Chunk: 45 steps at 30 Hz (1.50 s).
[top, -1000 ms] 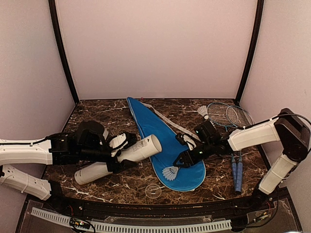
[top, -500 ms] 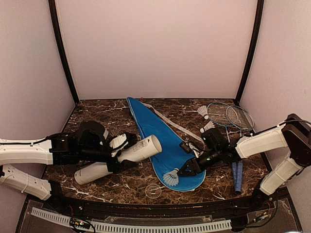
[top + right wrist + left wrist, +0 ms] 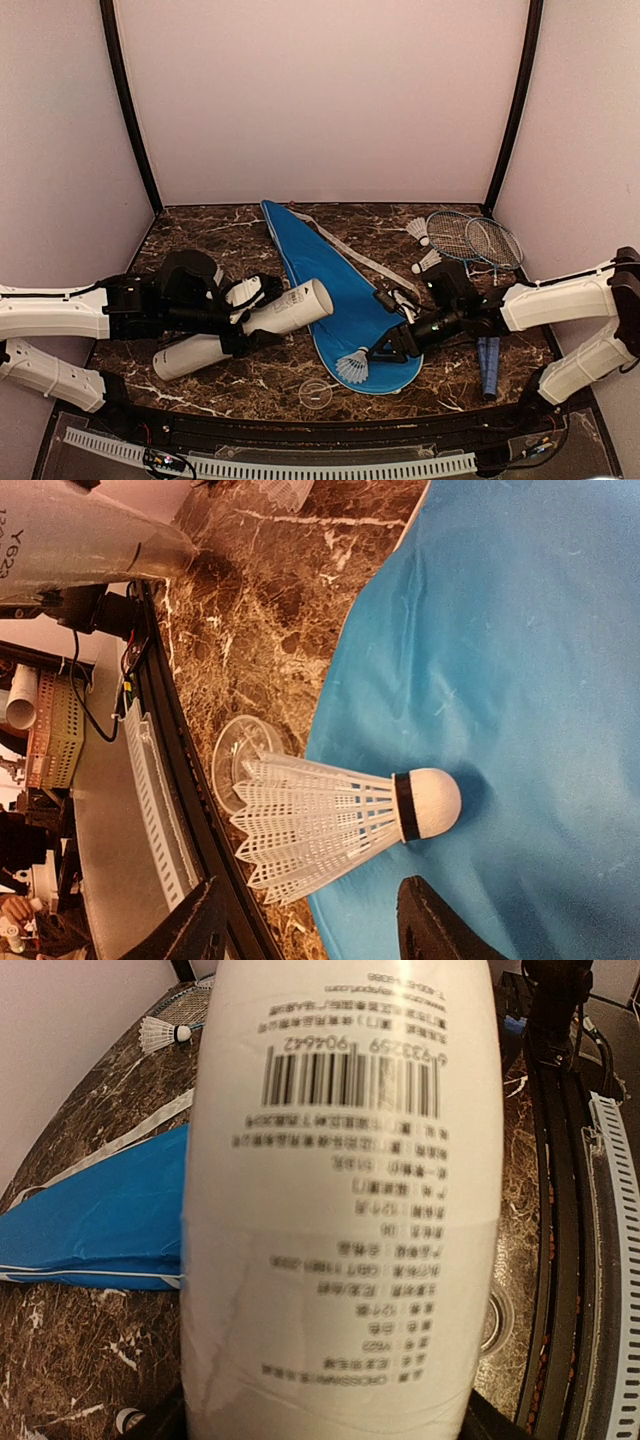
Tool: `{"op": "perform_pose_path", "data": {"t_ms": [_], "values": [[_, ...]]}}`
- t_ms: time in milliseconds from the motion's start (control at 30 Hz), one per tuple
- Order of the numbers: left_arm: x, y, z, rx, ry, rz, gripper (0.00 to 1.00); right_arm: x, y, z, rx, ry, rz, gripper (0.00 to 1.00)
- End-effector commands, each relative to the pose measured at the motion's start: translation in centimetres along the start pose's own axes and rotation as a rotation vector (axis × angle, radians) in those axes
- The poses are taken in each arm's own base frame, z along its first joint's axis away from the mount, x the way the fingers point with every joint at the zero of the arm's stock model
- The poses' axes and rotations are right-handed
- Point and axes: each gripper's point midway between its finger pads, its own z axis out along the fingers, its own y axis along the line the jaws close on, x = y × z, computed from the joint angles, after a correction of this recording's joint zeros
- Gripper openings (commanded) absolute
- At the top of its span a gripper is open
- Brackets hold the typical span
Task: Pack up the badminton gear
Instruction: Move the shuttlecock to the racket bag, then pick up the shuttlecock from the racket bag.
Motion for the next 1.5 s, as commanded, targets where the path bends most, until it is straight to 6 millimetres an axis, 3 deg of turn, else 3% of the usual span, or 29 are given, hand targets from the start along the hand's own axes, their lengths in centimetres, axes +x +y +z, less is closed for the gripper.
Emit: {"op": "perform_pose_path", "data": {"t_ms": [0, 300, 700, 900, 1100, 1467], "values": [[-1.5, 0.7, -0.4, -0.022, -0.041, 0.013, 0.70, -2.2, -0.9, -0.5, 0.046, -0.081, -0.011, 0.61], [-1.6, 0.7, -0.5, -0.024, -0.042, 0.014, 0.70, -4.5, -1.4, 0.4, 0.005, -0.128, -0.015, 0.62], [-1.3, 0.6, -0.2, -0.017, -0.031, 0.012, 0.70, -3.8, -2.8, 3.1, -0.025, -0.049, 0.020, 0.66], [-1.3, 0.5, -0.1, -0.013, -0.027, 0.012, 0.70, -2.4, -4.1, 3.6, 0.150, 0.022, 0.109, 0.63], [-1.2, 0.4, 0.0, -0.002, -0.026, 0.011, 0.71, -1.0, -6.7, 2.3, 0.433, 0.051, 0.311, 0.63], [-1.6, 0.2, -0.2, 0.008, -0.037, 0.009, 0.70, -0.4, -4.0, 4.0, 0.503, 0.085, 0.508, 0.62]]}}
